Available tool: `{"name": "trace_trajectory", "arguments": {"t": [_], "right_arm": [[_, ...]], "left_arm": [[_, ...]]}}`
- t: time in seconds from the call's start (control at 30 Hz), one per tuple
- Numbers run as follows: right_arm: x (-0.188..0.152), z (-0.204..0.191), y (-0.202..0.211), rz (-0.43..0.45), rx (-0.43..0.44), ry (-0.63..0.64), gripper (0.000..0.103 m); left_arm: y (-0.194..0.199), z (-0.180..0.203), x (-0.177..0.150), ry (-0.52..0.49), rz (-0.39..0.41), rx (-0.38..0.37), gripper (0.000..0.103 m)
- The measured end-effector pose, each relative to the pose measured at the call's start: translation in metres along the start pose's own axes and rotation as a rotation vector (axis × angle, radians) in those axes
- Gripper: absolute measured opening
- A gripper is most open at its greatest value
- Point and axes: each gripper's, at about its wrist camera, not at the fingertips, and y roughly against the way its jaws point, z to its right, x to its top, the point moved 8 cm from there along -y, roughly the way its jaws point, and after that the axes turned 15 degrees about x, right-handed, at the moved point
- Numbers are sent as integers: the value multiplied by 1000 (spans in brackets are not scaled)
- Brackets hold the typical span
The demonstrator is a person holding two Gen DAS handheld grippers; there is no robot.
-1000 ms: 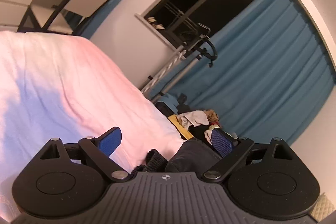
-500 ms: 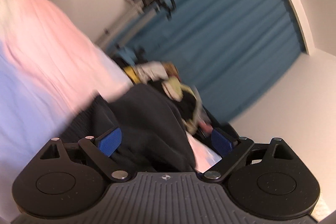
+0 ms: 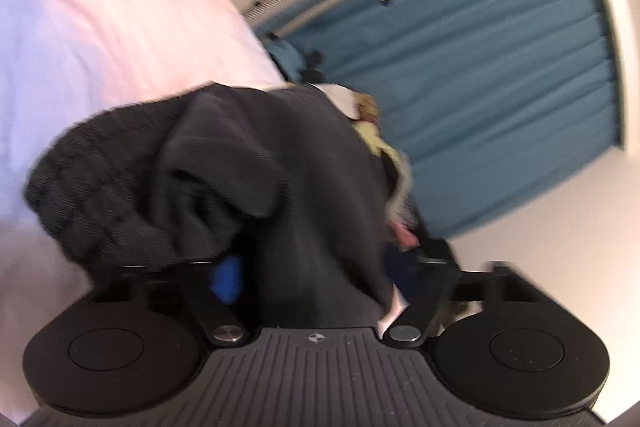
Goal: Fold clothes
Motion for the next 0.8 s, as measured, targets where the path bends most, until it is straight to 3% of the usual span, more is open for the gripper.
{"name": "trace_trajectory", "arguments": {"t": [0.03, 0.13, 0.27, 0.33, 0.4, 0.53, 0.6, 0.7, 0.73, 0.8], "right_arm": [[2, -1, 4, 11, 10, -1, 28], [10, -6, 19, 60, 42, 22, 36], [21, 23, 49, 246, 167, -264, 39], [28, 40, 65, 344, 193, -376, 52], [41, 59, 75, 394, 141, -389, 66], [67, 116, 59, 388, 8, -442, 82], [74, 154, 32, 346, -24, -561, 82], [76, 199, -25, 266, 23, -724, 82], [75, 209, -40, 232, 1, -754, 81], [72, 225, -70, 166, -27, -812, 75]], "left_arm": [[1, -4, 1, 7, 12, 23, 13], [12, -10, 2, 18, 49, 50, 10], [29, -8, -2, 7, 74, 65, 10], [25, -11, -3, -2, 67, 74, 13], [25, -15, 0, 24, 60, 68, 19], [24, -25, 5, 70, 59, 19, 27], [24, -29, 5, 102, 47, -5, 30], [18, -31, 7, 106, 43, -38, 35], [17, -32, 7, 94, 41, -37, 35], [12, -34, 9, 76, 33, -32, 35]]}}
